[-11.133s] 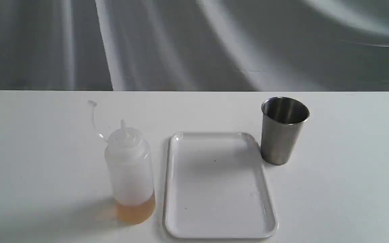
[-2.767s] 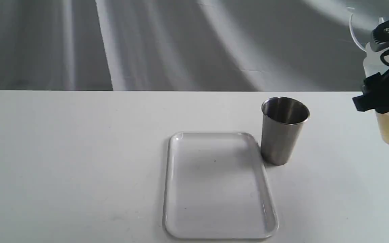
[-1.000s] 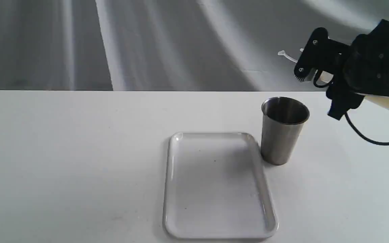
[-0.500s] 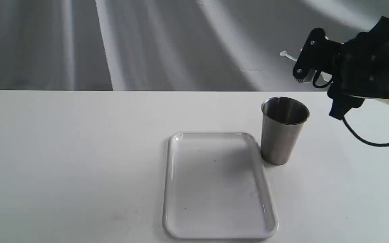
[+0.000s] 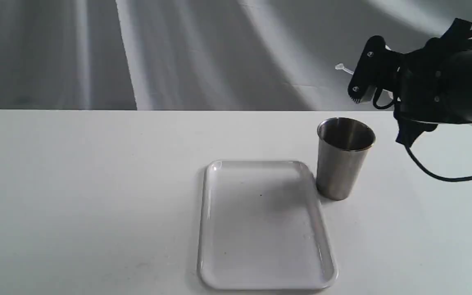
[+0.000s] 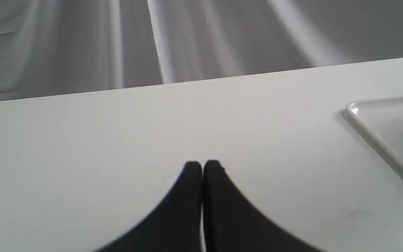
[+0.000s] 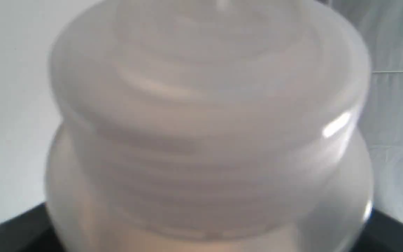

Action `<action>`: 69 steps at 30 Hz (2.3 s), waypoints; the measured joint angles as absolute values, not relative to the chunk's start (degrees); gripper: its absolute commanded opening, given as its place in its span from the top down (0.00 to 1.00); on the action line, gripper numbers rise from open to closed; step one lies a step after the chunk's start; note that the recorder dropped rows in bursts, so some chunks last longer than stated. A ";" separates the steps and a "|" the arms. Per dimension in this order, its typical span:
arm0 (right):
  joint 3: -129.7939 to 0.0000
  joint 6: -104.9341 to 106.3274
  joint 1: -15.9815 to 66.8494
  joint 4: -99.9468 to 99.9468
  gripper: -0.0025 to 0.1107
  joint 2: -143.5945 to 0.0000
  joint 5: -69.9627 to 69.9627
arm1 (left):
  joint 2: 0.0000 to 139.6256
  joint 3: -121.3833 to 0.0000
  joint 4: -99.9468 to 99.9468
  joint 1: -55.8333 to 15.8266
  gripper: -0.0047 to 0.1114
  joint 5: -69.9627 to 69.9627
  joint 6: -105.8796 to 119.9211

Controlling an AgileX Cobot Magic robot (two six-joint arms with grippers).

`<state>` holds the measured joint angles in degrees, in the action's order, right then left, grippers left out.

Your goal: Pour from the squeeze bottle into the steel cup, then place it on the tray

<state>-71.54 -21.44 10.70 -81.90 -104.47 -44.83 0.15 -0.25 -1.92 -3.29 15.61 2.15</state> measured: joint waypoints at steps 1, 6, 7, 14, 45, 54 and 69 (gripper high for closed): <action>-71.54 -21.44 10.70 -81.94 0.95 -104.47 -45.11 | 0.15 -0.26 -1.92 -3.29 0.96 15.61 2.15; -69.65 -21.35 10.70 -82.59 0.95 -104.36 -46.08 | 0.15 -0.26 -1.92 -3.29 0.96 15.61 2.15; -68.98 -21.35 10.70 -82.69 0.95 -104.36 -46.15 | 0.15 -0.26 -1.92 -3.29 0.96 15.61 2.15; -67.80 -21.35 10.85 -82.72 0.95 -104.36 -46.15 | 0.15 -0.26 -1.92 -3.29 0.96 15.61 2.15; -67.80 -17.51 11.93 -84.40 0.95 -104.15 -47.68 | 0.15 -0.26 -1.92 -3.29 0.96 15.61 2.15; -67.80 -14.14 11.93 -88.23 0.95 -103.44 -48.53 | 0.15 -0.26 -1.92 -3.29 0.96 15.61 2.15; -67.80 -4.83 11.93 -91.34 0.95 -103.16 -48.80 | 0.15 -0.26 -1.92 -3.29 0.96 15.61 2.15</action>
